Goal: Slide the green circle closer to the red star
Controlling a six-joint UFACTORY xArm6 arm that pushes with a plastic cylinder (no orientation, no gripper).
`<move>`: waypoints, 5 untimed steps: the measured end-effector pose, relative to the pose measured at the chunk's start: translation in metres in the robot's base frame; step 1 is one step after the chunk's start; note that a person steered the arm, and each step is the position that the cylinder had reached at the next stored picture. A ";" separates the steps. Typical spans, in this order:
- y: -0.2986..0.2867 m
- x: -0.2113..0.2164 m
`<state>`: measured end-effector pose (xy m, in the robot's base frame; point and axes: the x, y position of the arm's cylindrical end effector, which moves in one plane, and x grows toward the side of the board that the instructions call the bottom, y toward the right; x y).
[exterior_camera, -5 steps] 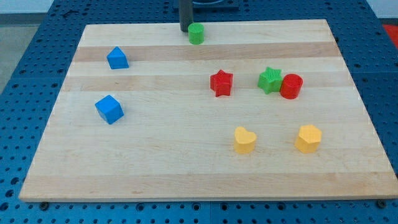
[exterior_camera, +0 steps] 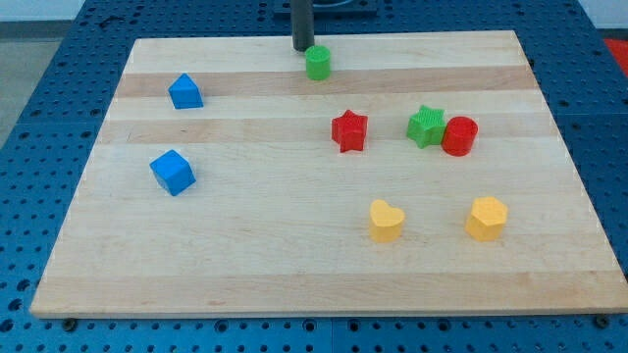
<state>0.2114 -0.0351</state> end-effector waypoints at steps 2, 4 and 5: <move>0.013 0.036; 0.013 0.050; 0.013 0.080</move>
